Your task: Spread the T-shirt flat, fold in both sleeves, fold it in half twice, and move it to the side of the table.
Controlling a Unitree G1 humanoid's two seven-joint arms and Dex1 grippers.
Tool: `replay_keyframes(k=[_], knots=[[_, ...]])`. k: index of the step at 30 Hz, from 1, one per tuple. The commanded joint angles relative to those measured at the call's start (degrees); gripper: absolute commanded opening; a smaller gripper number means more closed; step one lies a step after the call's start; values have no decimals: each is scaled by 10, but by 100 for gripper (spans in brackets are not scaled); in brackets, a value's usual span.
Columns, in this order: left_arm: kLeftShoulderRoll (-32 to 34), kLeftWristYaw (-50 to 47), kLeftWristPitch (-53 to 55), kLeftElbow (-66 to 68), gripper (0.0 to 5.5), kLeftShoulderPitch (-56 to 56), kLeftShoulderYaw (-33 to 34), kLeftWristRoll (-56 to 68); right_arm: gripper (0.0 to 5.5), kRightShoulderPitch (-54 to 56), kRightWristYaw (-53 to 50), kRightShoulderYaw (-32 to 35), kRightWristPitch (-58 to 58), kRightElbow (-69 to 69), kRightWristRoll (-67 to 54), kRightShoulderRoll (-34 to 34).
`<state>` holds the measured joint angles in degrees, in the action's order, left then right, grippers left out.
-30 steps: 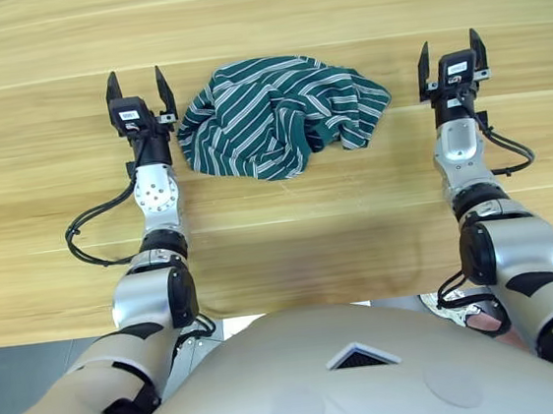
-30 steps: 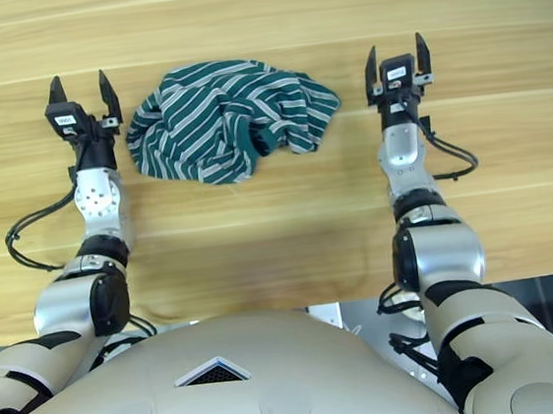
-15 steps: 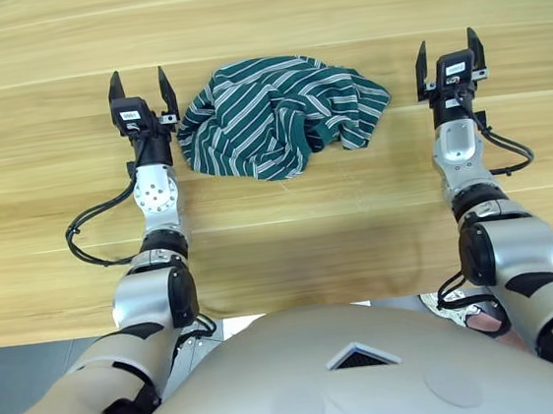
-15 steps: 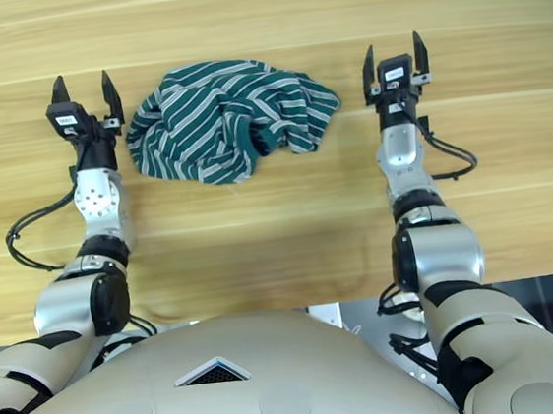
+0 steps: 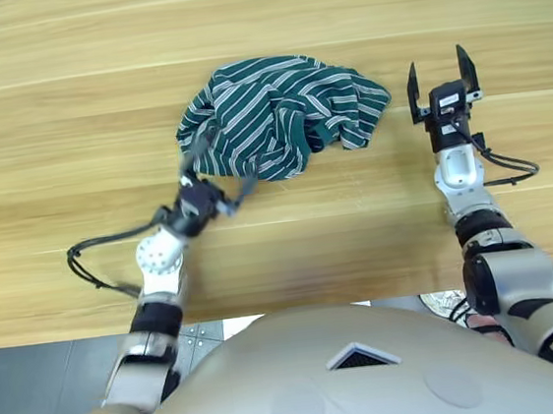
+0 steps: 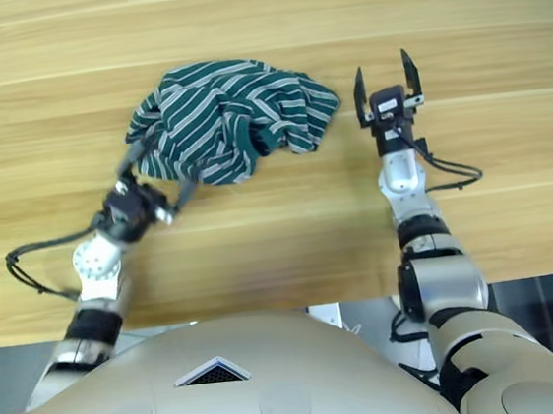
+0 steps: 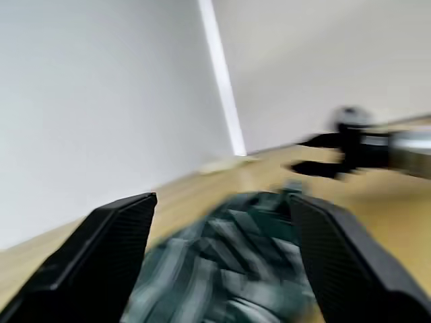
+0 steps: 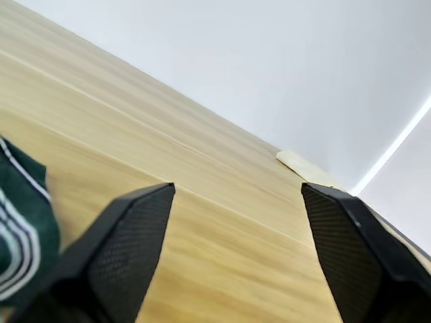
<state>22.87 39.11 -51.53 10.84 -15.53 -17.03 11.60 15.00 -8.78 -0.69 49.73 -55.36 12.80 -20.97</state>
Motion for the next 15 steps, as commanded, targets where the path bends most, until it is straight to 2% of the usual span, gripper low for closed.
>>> replay_keyframes(k=[1,4,6,12,15], knots=[[77,8,69,-114,364,-81,4,-78,347,-57,50,-21,-19,121,17,-25],[76,-85,118,-95,364,-60,54,-247,347,-87,76,-29,-43,192,24,-35],[64,-134,140,-98,364,-46,68,-316,347,-96,79,-28,-57,208,29,-35],[6,-279,180,-96,364,-5,66,-444,347,-107,60,-31,-74,209,52,-23],[-15,-316,164,-85,364,0,47,-448,347,-105,45,-36,-76,193,69,-20]])
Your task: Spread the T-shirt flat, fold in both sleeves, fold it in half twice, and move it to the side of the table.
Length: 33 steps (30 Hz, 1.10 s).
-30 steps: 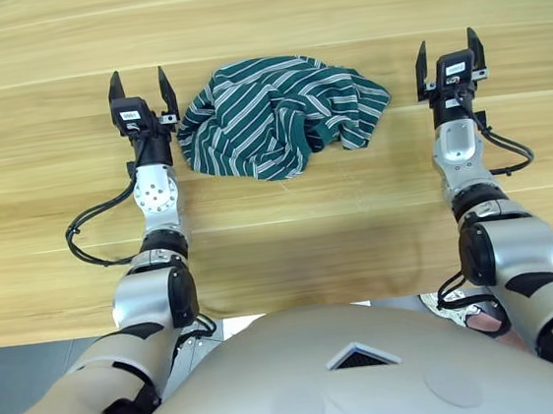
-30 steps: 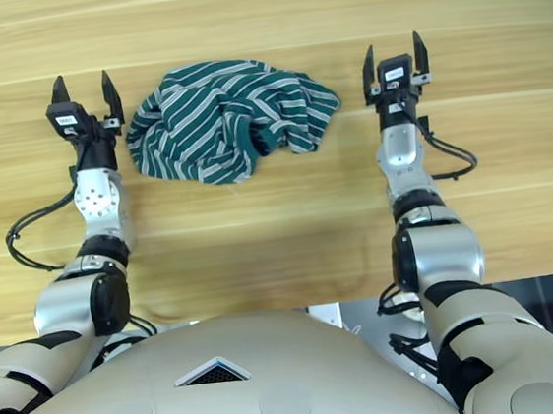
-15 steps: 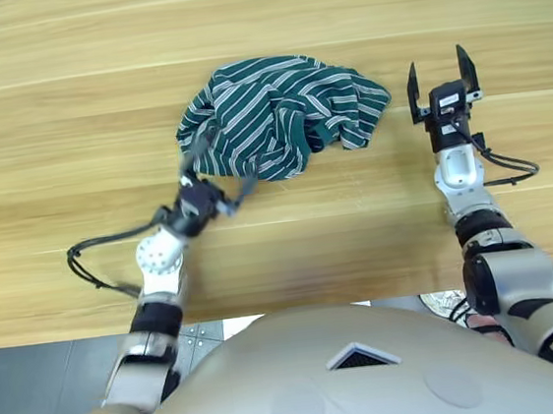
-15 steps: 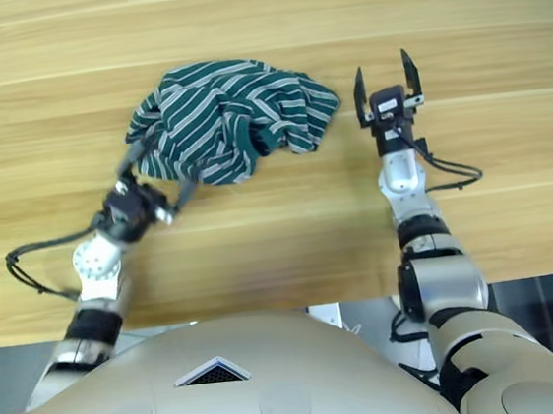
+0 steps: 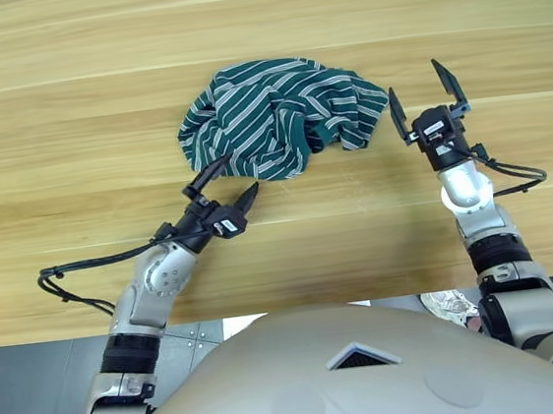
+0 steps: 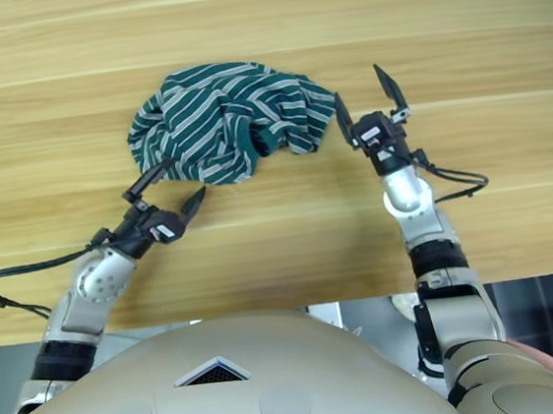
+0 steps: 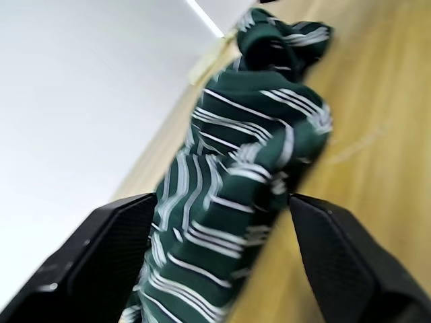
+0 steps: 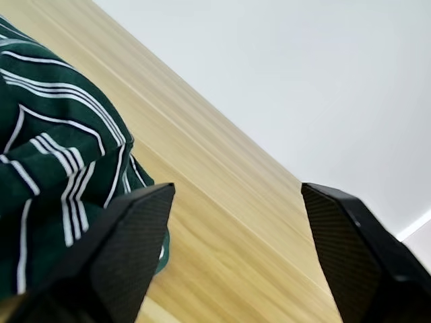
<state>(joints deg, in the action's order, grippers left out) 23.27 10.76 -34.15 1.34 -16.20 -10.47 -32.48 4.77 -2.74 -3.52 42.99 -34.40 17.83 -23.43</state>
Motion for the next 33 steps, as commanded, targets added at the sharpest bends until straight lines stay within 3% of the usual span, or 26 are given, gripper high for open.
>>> replay_keyframes(k=[1,12,16,19,22,24,28,33], knots=[[-24,-39,-20,13,364,6,-26,-2,347,-1,-20,-10,-8,-23,24,6],[-36,-96,-31,32,364,10,-28,17,347,4,-53,-25,-6,-54,53,4],[14,-36,-65,32,364,-17,-73,21,347,5,-53,-27,-6,-55,53,2],[45,25,-122,0,364,-50,-126,133,347,5,-49,-27,-9,-57,50,1],[64,59,-113,-9,364,-54,-128,177,347,6,-47,-28,-10,-60,49,-2],[70,53,-90,-1,364,-39,-103,150,347,7,-47,-30,-10,-62,50,-3],[49,-51,9,18,364,7,-30,23,347,12,-46,-34,-10,-68,52,-2],[37,-83,63,7,364,10,-44,-55,347,9,-47,-36,-9,-66,49,-3]])
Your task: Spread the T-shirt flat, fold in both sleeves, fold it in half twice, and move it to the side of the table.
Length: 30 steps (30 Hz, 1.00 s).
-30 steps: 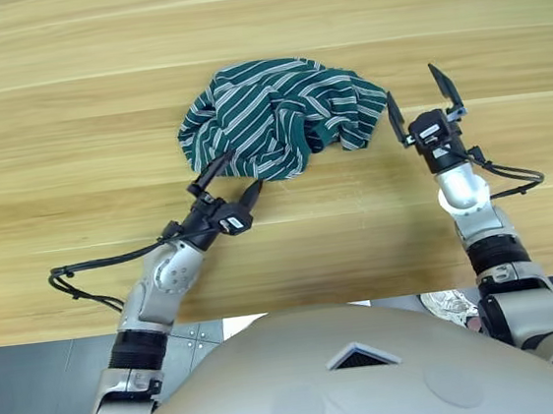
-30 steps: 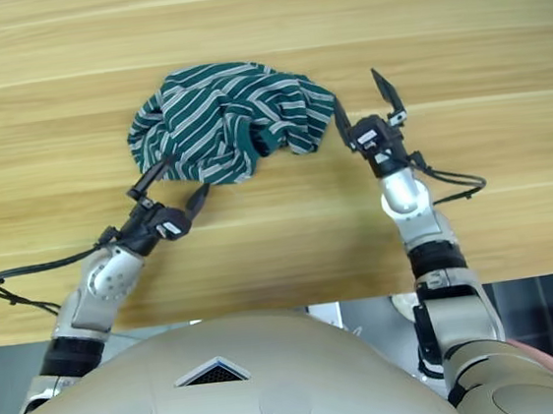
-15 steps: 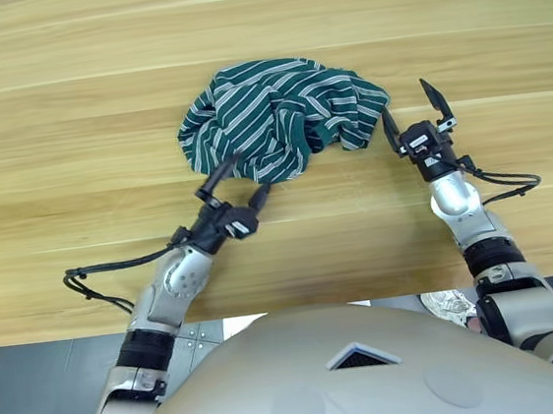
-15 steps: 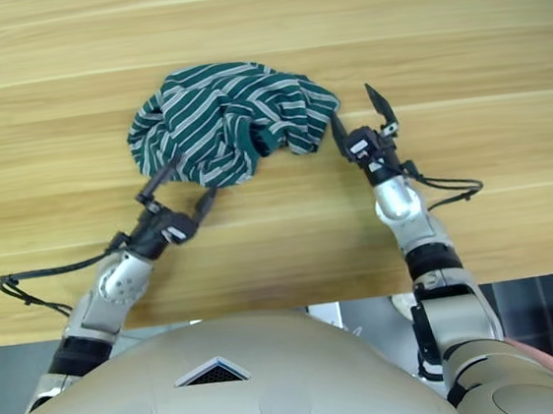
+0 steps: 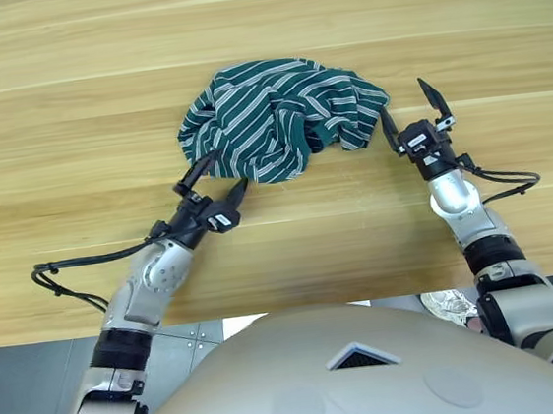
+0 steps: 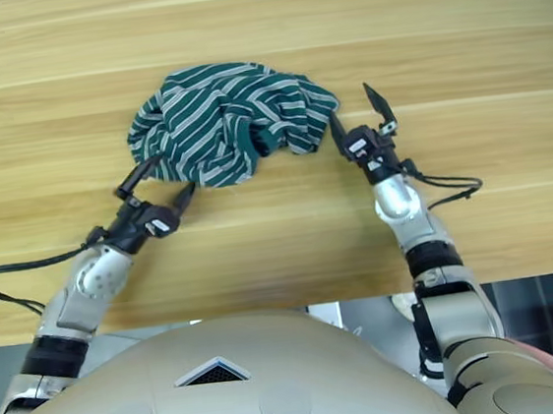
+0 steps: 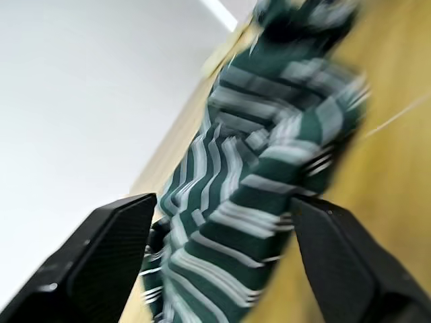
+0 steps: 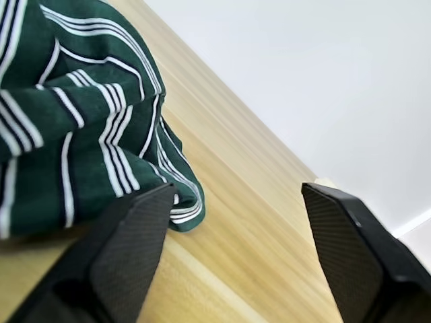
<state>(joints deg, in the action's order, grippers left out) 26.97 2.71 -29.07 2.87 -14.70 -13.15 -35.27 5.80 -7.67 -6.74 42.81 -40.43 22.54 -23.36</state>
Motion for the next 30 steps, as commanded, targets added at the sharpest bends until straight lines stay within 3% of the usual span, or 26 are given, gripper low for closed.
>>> replay_keyframes(k=[1,10,20,27,30], knots=[[-1,-1,8,-11,364,-6,-22,-28,347,-3,3,-4,-9,-6,2,-4],[-19,-21,4,-10,364,-3,-22,-1,347,2,1,-6,-11,-13,3,-3],[-20,-23,21,1,208,4,-19,-6,347,-16,33,-29,11,26,8,-13],[-13,-18,23,11,95,6,-27,-9,347,-127,232,-77,36,212,-140,-78],[-17,-29,25,15,52,8,-15,4,347,-129,268,-73,22,218,-160,-84]])
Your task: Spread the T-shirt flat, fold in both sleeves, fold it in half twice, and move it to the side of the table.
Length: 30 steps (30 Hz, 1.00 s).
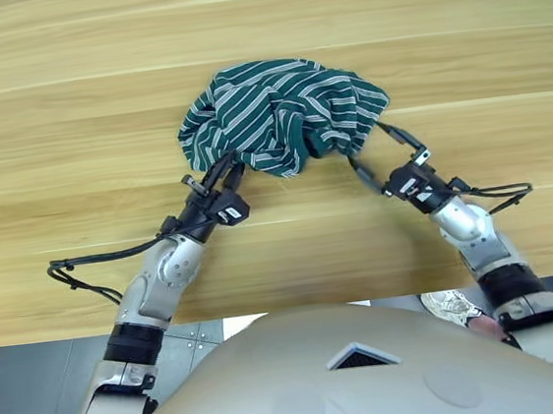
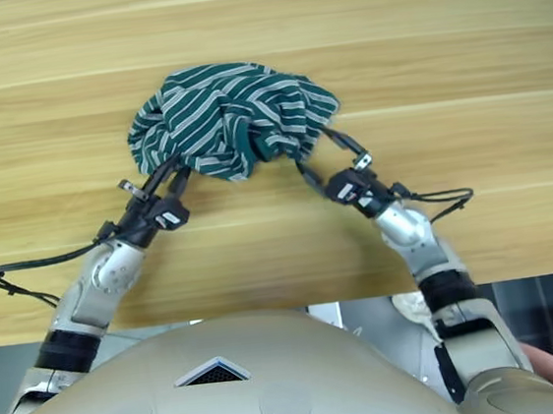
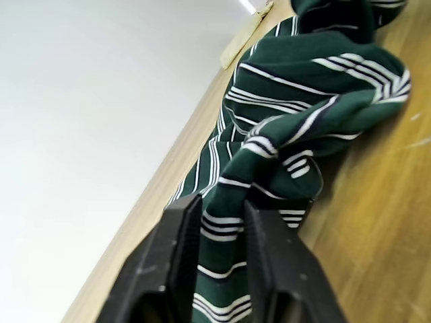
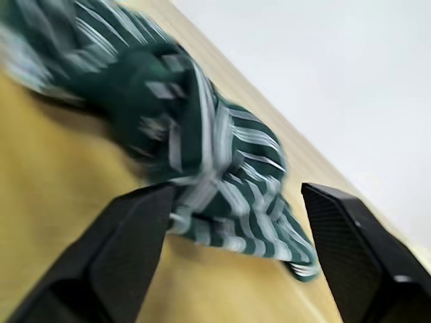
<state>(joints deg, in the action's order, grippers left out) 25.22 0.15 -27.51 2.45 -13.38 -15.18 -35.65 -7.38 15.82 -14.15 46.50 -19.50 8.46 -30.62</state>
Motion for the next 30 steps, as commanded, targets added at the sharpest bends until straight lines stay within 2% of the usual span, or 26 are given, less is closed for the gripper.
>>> replay_keyframes(k=[1,3,6,13,18,22,27,30], knots=[[-2,-12,11,19,37,-4,12,14,347,7,38,4,-20,2,-19,-9],[-5,-31,13,20,3,1,37,35,347,20,40,7,-27,-20,-10,1],[-12,-52,12,20,3,5,62,54,347,44,29,-4,-39,-52,29,18],[-24,-60,10,23,3,12,71,62,347,83,-10,-1,-94,-112,85,39],[-27,-63,7,28,0,15,74,66,260,72,-14,-3,-86,-118,92,28],[-26,-65,7,25,0,12,82,71,191,35,0,1,-74,-88,93,-8],[-26,-67,8,25,0,14,93,74,191,10,3,-5,-77,-70,99,-27],[-26,-66,7,25,0,15,99,74,140,11,0,-7,-80,-70,103,-26]])
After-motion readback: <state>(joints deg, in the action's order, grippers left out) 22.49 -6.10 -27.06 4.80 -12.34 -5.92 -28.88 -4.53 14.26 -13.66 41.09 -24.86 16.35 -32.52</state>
